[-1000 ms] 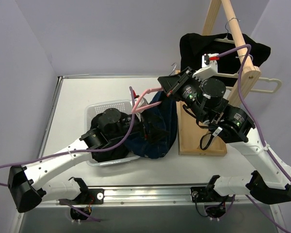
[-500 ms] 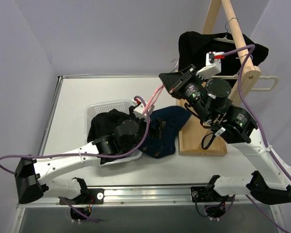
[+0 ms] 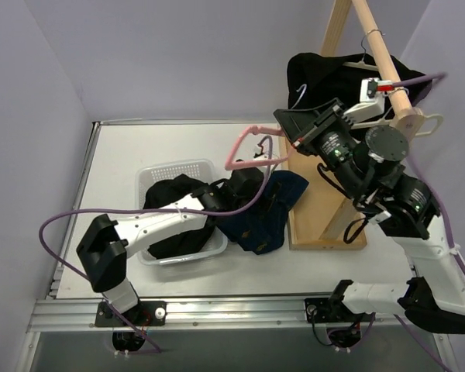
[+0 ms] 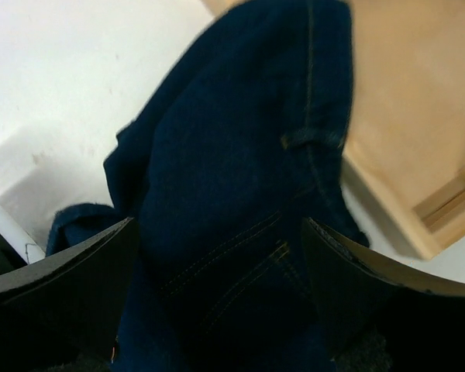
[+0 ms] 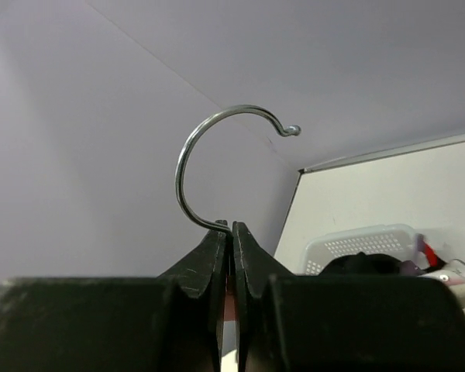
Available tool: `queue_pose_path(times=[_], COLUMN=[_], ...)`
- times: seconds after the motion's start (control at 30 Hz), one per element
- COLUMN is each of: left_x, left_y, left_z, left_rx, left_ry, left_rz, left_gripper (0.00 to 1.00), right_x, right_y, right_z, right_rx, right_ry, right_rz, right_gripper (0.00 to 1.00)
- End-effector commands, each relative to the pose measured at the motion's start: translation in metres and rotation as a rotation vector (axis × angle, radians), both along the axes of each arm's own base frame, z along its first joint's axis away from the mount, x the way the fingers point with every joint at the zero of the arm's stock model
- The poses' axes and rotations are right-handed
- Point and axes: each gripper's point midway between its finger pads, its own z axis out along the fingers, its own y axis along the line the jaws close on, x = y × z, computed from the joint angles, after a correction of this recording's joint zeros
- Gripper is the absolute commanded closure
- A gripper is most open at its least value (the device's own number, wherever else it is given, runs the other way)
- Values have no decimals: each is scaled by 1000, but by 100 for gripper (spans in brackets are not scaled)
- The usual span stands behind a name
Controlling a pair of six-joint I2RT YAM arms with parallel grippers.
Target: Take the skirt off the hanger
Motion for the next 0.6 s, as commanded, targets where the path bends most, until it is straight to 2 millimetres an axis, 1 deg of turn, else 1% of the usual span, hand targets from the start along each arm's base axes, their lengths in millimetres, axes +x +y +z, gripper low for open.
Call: queue_pose_path(times=[0.0, 0.1, 0.13, 0.2, 0.23, 0.27, 0.3, 0.33, 0.4, 0.43, 0.5, 0.53, 0.57], left_x=[1, 9, 14, 15, 16, 17, 18, 18, 18, 18, 16, 13, 12], left_y=[14, 17, 17, 20, 20, 19, 19, 20, 19, 20, 19, 19, 21], left_z=[-32, -51, -61, -72, -84, -88, -93, -106, -116, -131, -142, -154, -161], left_rx=[172, 218, 233, 269, 295, 306, 317, 344, 371, 400, 415, 430, 431], left_ry=[97, 130, 150, 181, 199, 204, 210, 226, 255, 277, 309, 334, 365], left_rz=[-26, -17, -14, -16, -12, -11, -11, -8, -11, -11, -18, -25, -26], left_gripper=[6, 6, 6, 6, 6, 6, 6, 6, 6, 6, 6, 4, 2], right_x=[-32, -37, -41, -44, -46, -46, -46, -49, -52, -52, -53, -53, -54], right_y=[-31, -40, -44, -47, -50, -52, -53, -56, -57, -56, -55, -55, -55], right_z=[51, 52, 55, 56, 57, 55, 54, 55, 57, 57, 57, 58, 58], right_rx=[124, 122, 129, 127, 129, 128, 127, 135, 149, 151, 151, 150, 152], right_ry=[-102, -106, -113, -116, -121, -117, -115, -119, -128, -131, -134, -135, -138], right_rz=[25, 17, 15, 17, 17, 11, 8, 7, 17, 21, 30, 30, 31], right_gripper=[100, 100, 100, 100, 100, 100, 100, 100, 100, 100, 100, 100, 100])
